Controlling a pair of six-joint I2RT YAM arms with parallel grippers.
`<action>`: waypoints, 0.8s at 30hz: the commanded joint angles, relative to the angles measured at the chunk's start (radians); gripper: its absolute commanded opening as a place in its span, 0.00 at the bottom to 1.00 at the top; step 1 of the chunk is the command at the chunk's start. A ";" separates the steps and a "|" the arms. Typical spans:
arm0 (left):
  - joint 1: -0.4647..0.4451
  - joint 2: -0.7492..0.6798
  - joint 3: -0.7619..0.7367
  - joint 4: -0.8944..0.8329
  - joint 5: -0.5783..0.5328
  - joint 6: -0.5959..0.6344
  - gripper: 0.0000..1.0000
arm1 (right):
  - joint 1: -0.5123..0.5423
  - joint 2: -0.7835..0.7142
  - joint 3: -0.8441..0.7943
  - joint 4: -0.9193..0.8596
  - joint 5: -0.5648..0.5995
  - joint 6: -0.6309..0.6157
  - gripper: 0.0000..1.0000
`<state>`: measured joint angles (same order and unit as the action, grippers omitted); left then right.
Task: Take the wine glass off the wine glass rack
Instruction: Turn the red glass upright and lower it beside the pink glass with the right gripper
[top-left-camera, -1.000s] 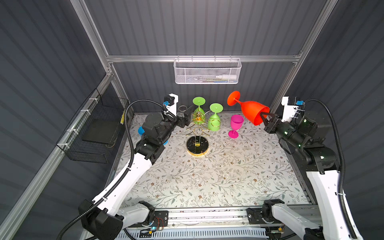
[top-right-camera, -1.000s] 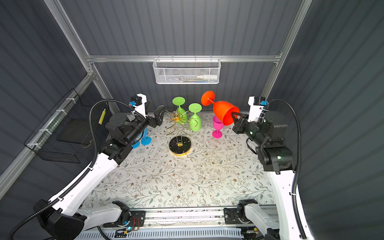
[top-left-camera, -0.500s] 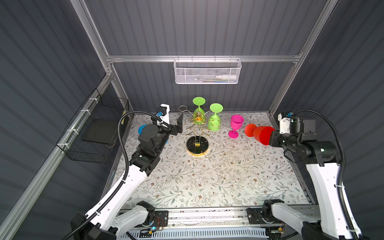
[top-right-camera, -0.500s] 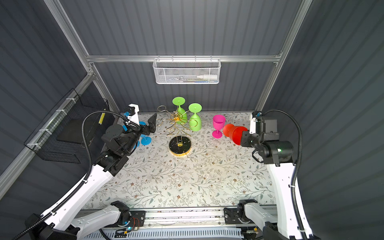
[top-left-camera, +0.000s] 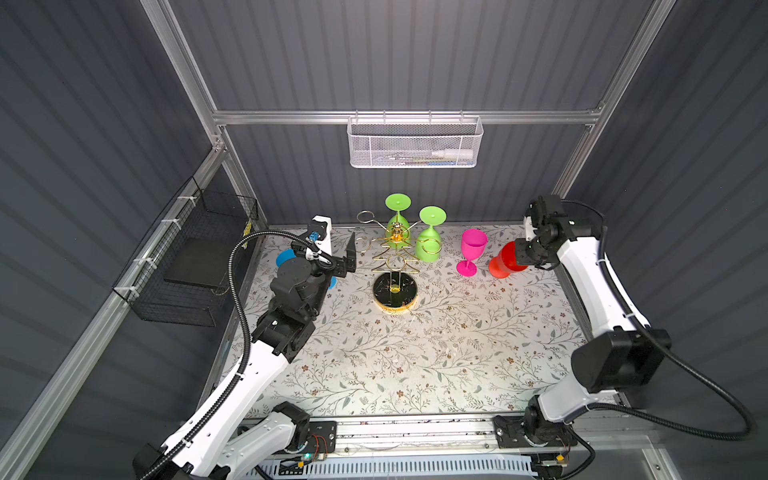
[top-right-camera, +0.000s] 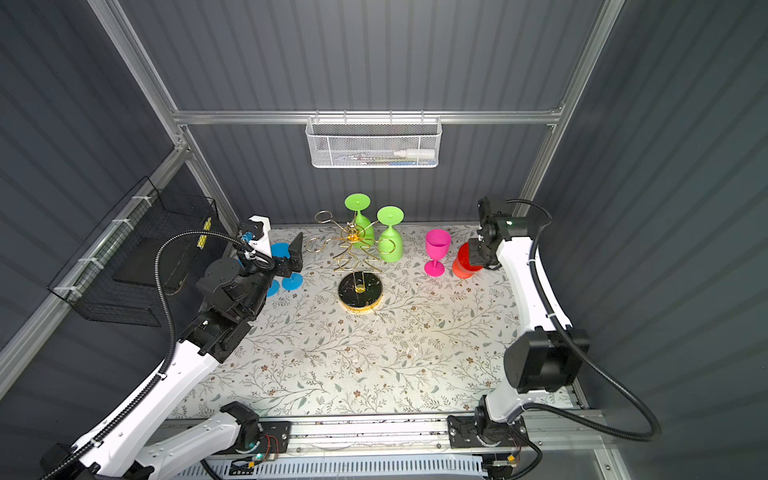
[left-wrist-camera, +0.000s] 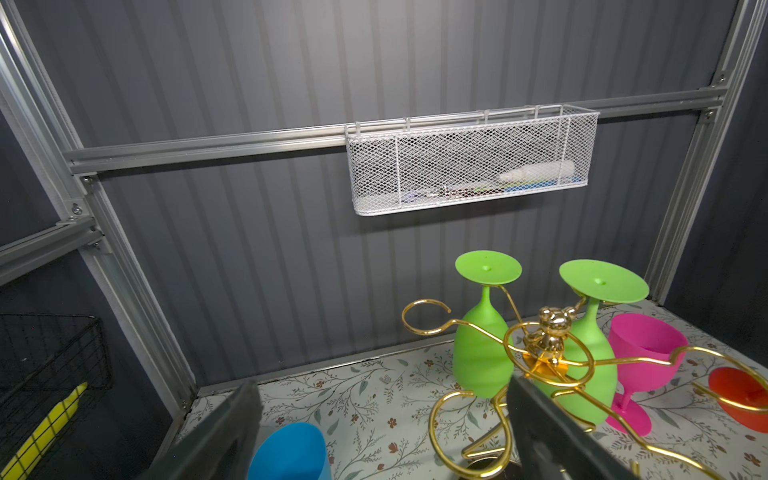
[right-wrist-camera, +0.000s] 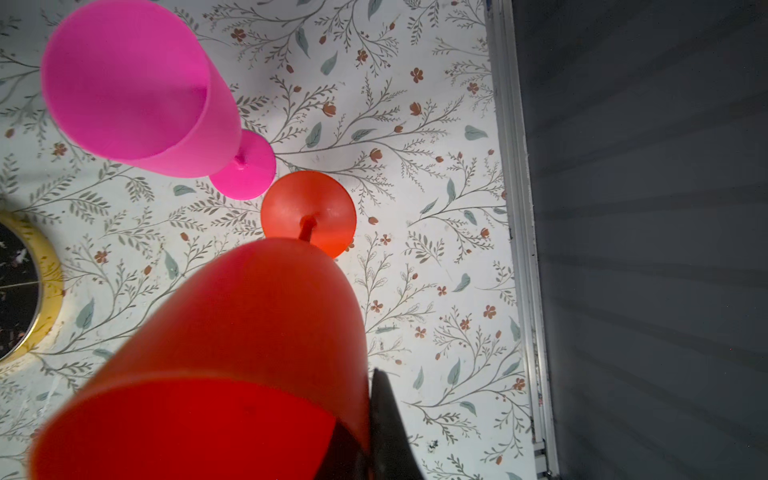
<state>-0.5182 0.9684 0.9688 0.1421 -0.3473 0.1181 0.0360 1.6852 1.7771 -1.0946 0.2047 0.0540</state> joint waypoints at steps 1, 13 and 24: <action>0.000 -0.022 -0.006 -0.013 -0.032 0.038 0.94 | -0.017 0.090 0.095 -0.046 0.035 -0.030 0.00; 0.002 -0.011 0.011 -0.038 -0.035 0.062 0.95 | -0.057 0.475 0.521 -0.180 -0.012 -0.061 0.00; 0.001 -0.016 0.026 -0.064 -0.032 0.058 0.96 | -0.064 0.545 0.527 -0.184 -0.057 -0.059 0.08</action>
<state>-0.5182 0.9642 0.9676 0.0883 -0.3672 0.1631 -0.0254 2.2284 2.2875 -1.2499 0.1757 -0.0017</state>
